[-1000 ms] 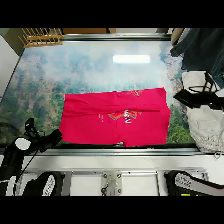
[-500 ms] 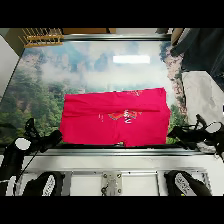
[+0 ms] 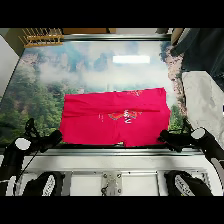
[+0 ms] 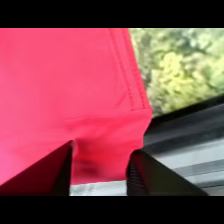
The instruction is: Fold the clothes and pants, and hang the long-sleeved shirts on hangers.
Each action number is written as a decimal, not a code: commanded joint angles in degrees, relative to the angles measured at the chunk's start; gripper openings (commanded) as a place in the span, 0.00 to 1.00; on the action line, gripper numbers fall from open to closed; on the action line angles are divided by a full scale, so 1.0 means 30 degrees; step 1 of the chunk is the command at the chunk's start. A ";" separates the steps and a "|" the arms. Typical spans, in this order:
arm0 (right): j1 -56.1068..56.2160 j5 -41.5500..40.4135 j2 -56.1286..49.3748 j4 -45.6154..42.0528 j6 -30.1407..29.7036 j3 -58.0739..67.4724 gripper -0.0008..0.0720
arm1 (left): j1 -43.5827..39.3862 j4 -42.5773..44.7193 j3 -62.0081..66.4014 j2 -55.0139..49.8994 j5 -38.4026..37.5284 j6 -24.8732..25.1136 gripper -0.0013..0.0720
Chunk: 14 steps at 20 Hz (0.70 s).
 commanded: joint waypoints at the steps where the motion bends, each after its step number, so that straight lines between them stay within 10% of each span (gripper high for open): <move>1: 0.0408 -0.0510 0.0029 0.0109 0.0044 -0.0051 0.26 | 0.0022 0.0015 -0.0007 0.0015 0.0015 0.0029 0.03; 3: 0.0401 -0.0219 0.0146 -0.0066 -0.0656 0.0270 0.03 | 0.0022 0.0197 0.0197 0.0015 -0.0102 0.0087 0.03; 14: 0.0401 1.1009 0.5020 -0.4459 -0.1625 0.3942 0.03 | 0.0007 0.2506 0.5042 0.2324 -0.7767 0.0342 0.03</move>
